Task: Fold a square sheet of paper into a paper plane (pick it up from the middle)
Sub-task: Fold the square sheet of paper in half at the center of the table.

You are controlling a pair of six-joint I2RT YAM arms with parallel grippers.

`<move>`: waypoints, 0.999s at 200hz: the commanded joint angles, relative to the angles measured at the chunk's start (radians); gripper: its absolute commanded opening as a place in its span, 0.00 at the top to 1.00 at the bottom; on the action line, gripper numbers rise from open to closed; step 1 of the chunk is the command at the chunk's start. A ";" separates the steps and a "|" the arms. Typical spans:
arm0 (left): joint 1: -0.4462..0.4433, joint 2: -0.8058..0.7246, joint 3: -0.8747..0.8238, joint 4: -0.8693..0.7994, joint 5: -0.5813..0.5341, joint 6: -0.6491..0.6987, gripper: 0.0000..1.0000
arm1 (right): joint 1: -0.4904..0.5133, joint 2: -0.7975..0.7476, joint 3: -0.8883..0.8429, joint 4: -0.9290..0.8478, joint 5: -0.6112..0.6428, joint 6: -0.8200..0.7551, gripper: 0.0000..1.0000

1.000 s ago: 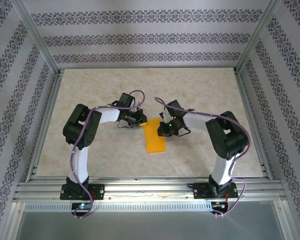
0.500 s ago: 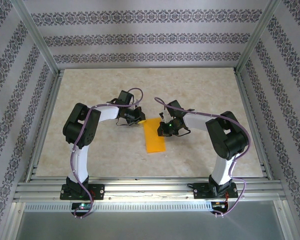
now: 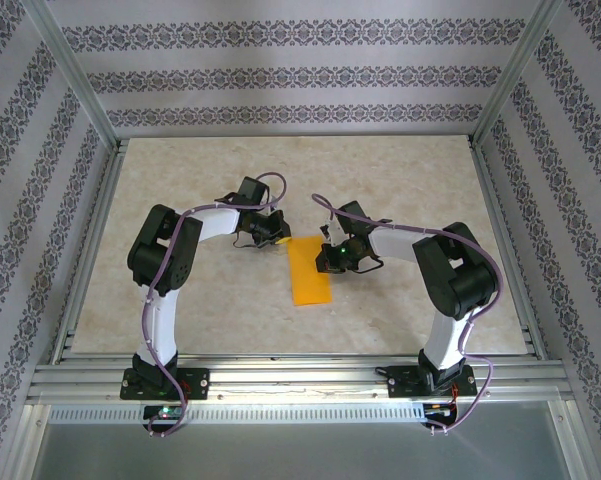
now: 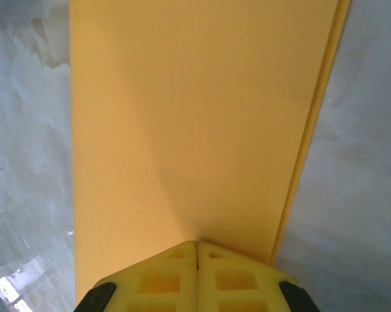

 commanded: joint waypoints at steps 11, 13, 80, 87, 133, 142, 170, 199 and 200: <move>0.048 0.023 0.038 -0.054 -0.131 0.006 1.00 | -0.015 0.057 -0.071 -0.164 0.132 -0.033 1.00; 0.048 0.022 0.039 -0.054 -0.126 0.007 1.00 | -0.014 0.058 -0.071 -0.163 0.131 -0.032 1.00; 0.035 -0.116 -0.026 -0.034 -0.105 0.003 0.98 | -0.015 0.058 -0.075 -0.158 0.132 -0.032 1.00; 0.028 -0.142 -0.044 -0.020 -0.099 -0.001 0.98 | -0.014 0.058 -0.075 -0.158 0.131 -0.031 1.00; -0.050 -0.235 -0.153 0.102 -0.044 -0.059 0.98 | -0.014 0.060 -0.073 -0.158 0.134 -0.029 1.00; -0.063 -0.235 -0.163 0.118 -0.035 -0.069 0.98 | -0.014 0.062 -0.071 -0.160 0.136 -0.028 1.00; -0.097 -0.230 -0.192 0.135 -0.031 -0.082 0.98 | -0.014 0.062 -0.074 -0.159 0.139 -0.029 1.00; -0.106 -0.208 -0.232 0.156 -0.038 -0.077 0.98 | -0.014 0.062 -0.074 -0.162 0.143 -0.029 1.00; -0.106 -0.209 -0.234 0.159 -0.037 -0.077 0.98 | -0.014 0.062 -0.074 -0.162 0.142 -0.028 1.00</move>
